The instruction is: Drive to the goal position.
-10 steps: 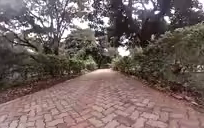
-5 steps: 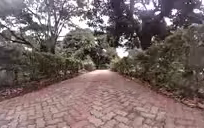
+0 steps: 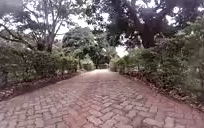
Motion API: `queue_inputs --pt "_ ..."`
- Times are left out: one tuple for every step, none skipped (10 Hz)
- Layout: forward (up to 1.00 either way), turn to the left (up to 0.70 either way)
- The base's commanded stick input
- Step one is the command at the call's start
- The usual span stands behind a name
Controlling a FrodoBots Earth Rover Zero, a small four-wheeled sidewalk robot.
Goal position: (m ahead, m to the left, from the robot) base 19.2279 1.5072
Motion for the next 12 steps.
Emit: queue_inputs --pt "0.7 0.0" --pt "0.7 0.0" --pt "0.7 0.0" --pt "0.7 0.0" --pt "0.7 0.0" --pt "0.7 0.0" --pt "0.7 0.0" --pt "0.7 0.0" --pt "0.7 0.0" --pt "0.7 0.0" --pt "0.7 0.0" --pt "0.7 0.0"
